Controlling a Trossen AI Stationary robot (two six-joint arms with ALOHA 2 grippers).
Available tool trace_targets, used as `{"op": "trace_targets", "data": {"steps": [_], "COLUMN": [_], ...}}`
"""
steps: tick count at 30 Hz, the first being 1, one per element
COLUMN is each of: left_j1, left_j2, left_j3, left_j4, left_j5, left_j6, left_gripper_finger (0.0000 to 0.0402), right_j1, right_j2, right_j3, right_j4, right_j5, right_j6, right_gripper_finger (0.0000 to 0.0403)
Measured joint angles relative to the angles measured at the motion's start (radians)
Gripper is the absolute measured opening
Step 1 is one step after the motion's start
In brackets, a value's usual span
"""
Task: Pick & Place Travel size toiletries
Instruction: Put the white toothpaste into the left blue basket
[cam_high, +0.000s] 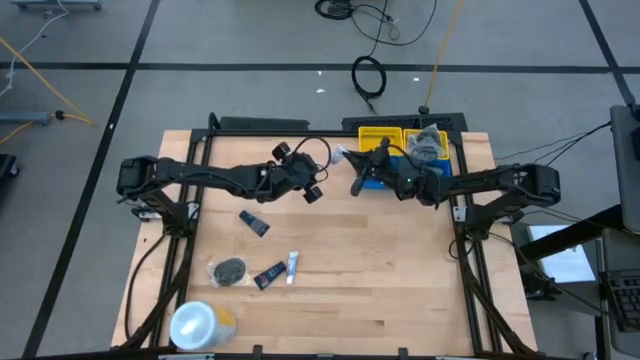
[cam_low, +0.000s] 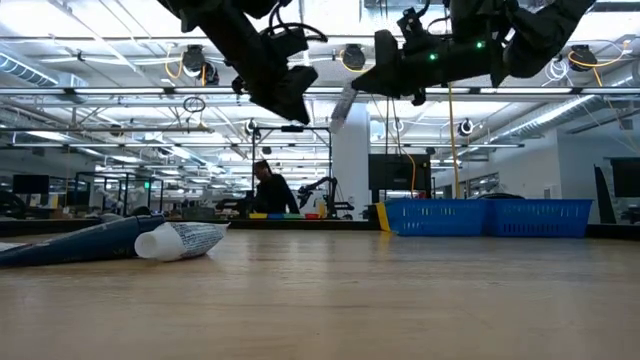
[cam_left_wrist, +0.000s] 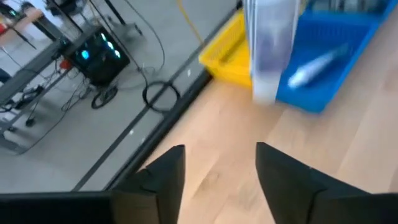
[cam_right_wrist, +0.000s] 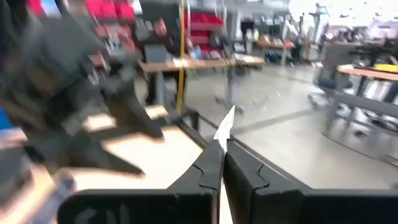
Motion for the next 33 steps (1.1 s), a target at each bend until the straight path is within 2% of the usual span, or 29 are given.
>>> {"op": "trace_targets", "data": {"steps": [5, 11, 14, 17, 24, 28, 33], "left_j1": [0.004, -0.005, -0.014, -0.022, -0.04, -0.043, -0.044], "left_j2": [-0.013, -0.018, -0.018, -0.018, -0.018, -0.018, -0.018], "left_j3": [0.0, 0.0, 0.0, 0.0, 0.0, 0.0, 0.0], "left_j4": [-0.125, -0.273, -0.325, -0.356, -0.374, -0.374, -0.38], "left_j5": [0.012, 0.024, 0.052, 0.106, 0.257, 0.371, 0.495], "left_j6": [-0.018, -0.058, -0.075, -0.105, -0.11, -0.119, -0.148], "left_gripper_finger": [0.0221, 0.0225, 0.0225, 0.0225, 0.0225, 0.0225, 0.0225], "right_j1": [0.001, 0.002, 0.002, 0.002, 0.002, 0.002, 0.002], "right_j2": [-0.11, -0.23, -0.26, -0.27, -0.252, -0.245, -0.246], "right_j3": [0.002, 0.001, 0.001, 0.001, 0.001, 0.001, 0.001], "right_j4": [-0.254, -0.578, -0.699, -0.779, -0.943, -0.954, -0.967], "right_j5": [0.092, 0.219, 0.222, 0.226, 0.359, 0.401, 0.4], "right_j6": [-0.068, -0.086, -0.076, -0.055, -0.029, -0.026, -0.032], "right_gripper_finger": [0.0, 0.0, 0.0, 0.0, 0.0, 0.0, 0.0]}}
